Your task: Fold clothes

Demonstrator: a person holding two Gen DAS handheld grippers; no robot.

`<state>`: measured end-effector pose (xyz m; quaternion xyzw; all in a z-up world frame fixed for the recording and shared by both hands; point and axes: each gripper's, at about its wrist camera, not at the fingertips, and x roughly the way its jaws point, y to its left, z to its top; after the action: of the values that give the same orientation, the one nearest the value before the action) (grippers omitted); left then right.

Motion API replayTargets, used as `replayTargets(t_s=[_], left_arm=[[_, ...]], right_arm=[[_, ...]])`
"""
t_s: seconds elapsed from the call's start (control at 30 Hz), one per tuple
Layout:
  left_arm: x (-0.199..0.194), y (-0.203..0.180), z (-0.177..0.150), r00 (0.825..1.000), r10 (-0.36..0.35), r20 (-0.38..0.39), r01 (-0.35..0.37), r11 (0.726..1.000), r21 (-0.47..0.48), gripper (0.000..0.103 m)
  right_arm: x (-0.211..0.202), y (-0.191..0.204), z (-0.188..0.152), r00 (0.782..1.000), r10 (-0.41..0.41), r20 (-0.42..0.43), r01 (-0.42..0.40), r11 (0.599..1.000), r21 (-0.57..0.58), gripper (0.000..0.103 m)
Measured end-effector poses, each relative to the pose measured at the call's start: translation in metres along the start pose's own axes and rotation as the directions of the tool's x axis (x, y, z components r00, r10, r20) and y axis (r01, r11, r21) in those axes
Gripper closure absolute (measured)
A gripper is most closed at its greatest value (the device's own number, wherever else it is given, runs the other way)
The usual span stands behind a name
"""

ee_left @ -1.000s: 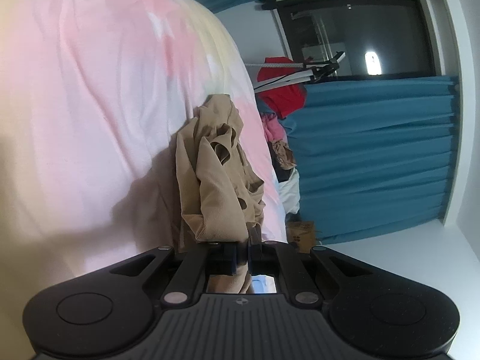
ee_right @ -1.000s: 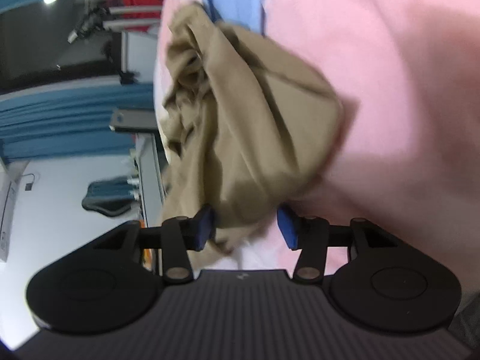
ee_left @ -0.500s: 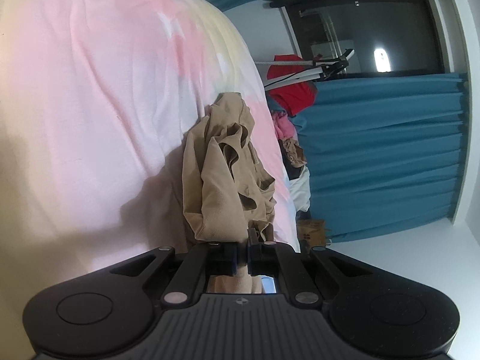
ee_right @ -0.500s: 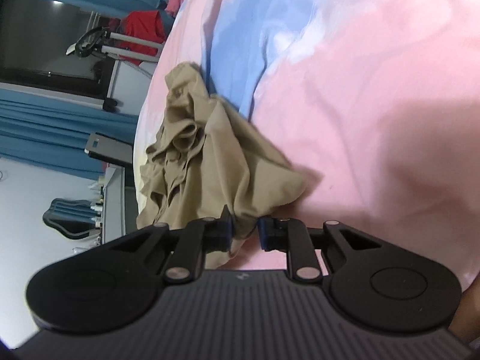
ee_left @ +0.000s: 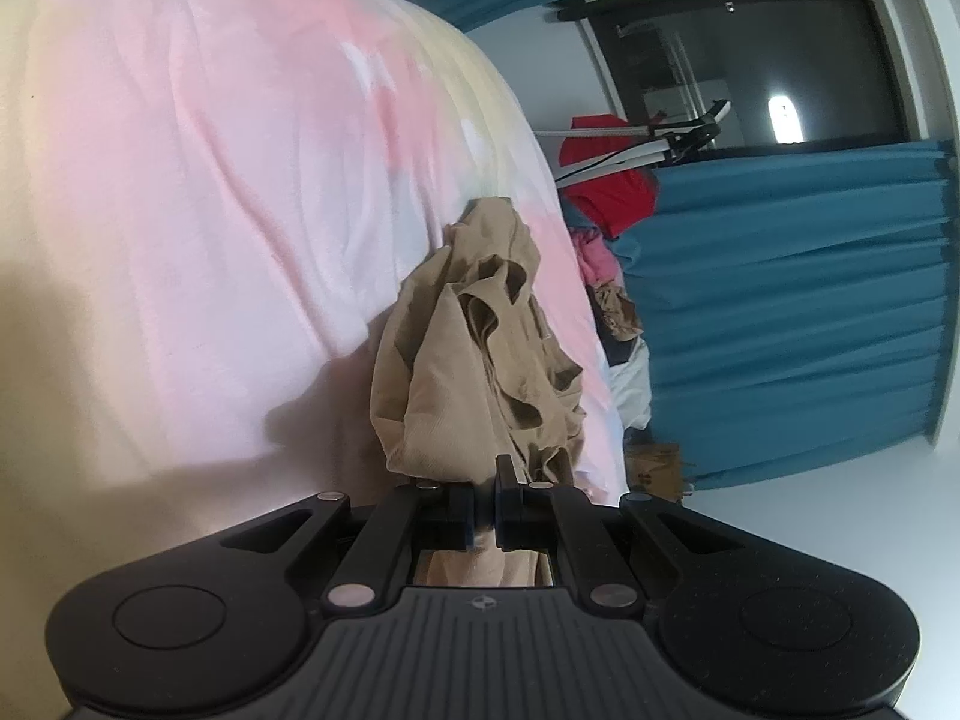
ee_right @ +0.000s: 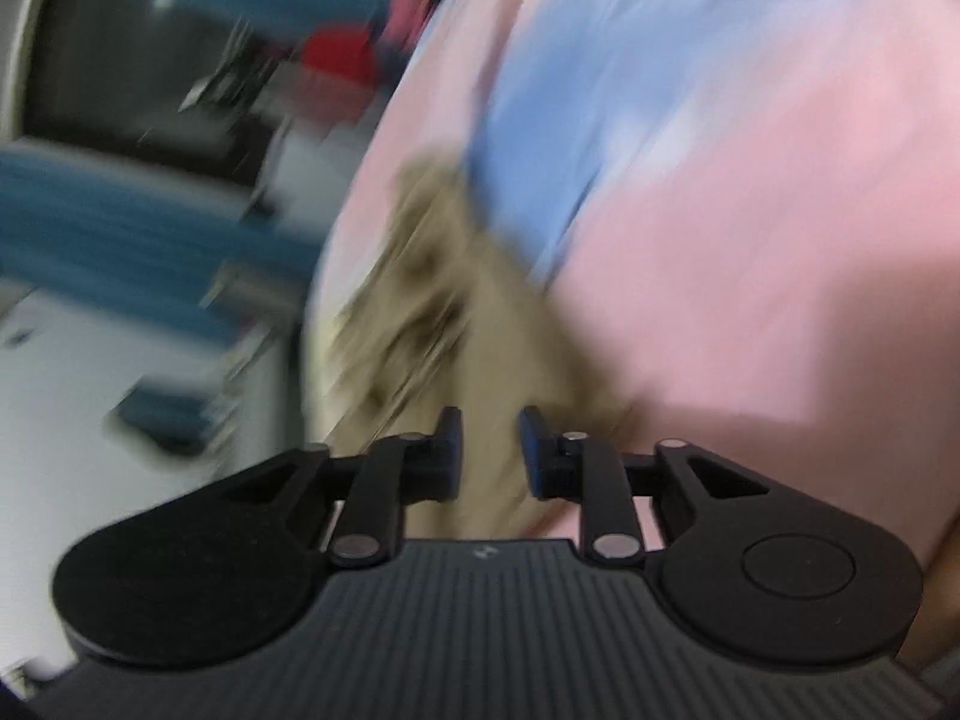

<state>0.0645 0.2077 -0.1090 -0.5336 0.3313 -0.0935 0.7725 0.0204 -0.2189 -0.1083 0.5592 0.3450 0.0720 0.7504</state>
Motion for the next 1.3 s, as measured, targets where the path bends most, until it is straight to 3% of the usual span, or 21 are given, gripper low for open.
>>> replayTargets(t_s=[0.03,0.07,0.17,0.2,0.27,0.3,0.33,0.4,0.57,0.8,1.0,1.1,1.3], left_arm=[[0.000,0.000,0.000,1.000,0.004,0.001,-0.004,1.000,0.003,0.097],[0.000,0.000,-0.001,1.000,0.009,0.002,-0.009,1.000,0.007,0.097],[0.001,0.000,-0.001,1.000,0.011,0.006,-0.011,1.000,0.004,0.097],[0.000,0.001,0.000,1.000,0.010,0.008,-0.010,1.000,0.002,0.097],[-0.001,0.000,-0.001,1.000,0.006,0.018,-0.006,1.000,-0.001,0.097],[-0.001,-0.001,-0.001,1.000,0.001,0.021,-0.001,1.000,0.001,0.097],[-0.002,-0.003,-0.001,1.000,-0.007,0.022,0.007,1.000,0.007,0.097],[-0.002,-0.008,-0.001,0.999,-0.023,0.022,0.023,0.999,0.029,0.097],[-0.010,-0.036,-0.004,0.997,-0.065,0.042,0.058,0.987,0.152,0.098],[-0.078,-0.072,-0.019,0.984,-0.162,0.075,0.149,0.977,0.154,0.098],[-0.148,-0.079,-0.060,0.984,-0.145,0.100,0.135,0.986,0.103,0.097],[-0.145,-0.085,-0.055,0.990,-0.102,0.096,0.095,0.993,0.073,0.097],[-0.089,-0.107,-0.013,0.997,-0.020,0.080,0.015,0.998,0.057,0.097]], right_arm=[[0.006,-0.002,-0.002,1.000,0.009,-0.029,-0.009,1.000,0.007,0.039],[0.011,-0.004,-0.003,0.999,-0.005,-0.036,0.005,1.000,0.010,0.033],[0.025,-0.012,-0.005,0.997,-0.046,-0.058,0.047,0.999,0.017,0.032],[0.030,-0.015,-0.006,0.996,-0.060,-0.066,0.061,0.998,0.019,0.033],[0.040,-0.020,-0.007,0.993,-0.087,-0.081,0.089,0.996,0.023,0.045],[0.041,-0.019,-0.004,0.994,-0.096,-0.056,0.097,0.995,0.011,0.058],[0.039,-0.016,0.001,0.995,-0.102,-0.012,0.102,0.995,-0.009,0.082],[0.035,-0.008,0.007,0.995,-0.091,0.049,0.094,0.994,-0.055,0.089],[0.017,0.026,0.003,0.987,-0.040,0.158,0.075,0.973,-0.220,0.090],[-0.053,0.073,-0.003,0.978,0.088,0.189,-0.022,0.944,-0.329,0.090],[-0.118,0.085,-0.037,0.969,0.161,0.189,-0.090,0.938,-0.334,0.090],[-0.115,0.085,-0.035,0.969,0.149,0.197,-0.084,0.949,-0.305,0.090],[-0.063,0.094,0.001,0.979,0.067,0.195,-0.024,0.976,-0.217,0.090]])
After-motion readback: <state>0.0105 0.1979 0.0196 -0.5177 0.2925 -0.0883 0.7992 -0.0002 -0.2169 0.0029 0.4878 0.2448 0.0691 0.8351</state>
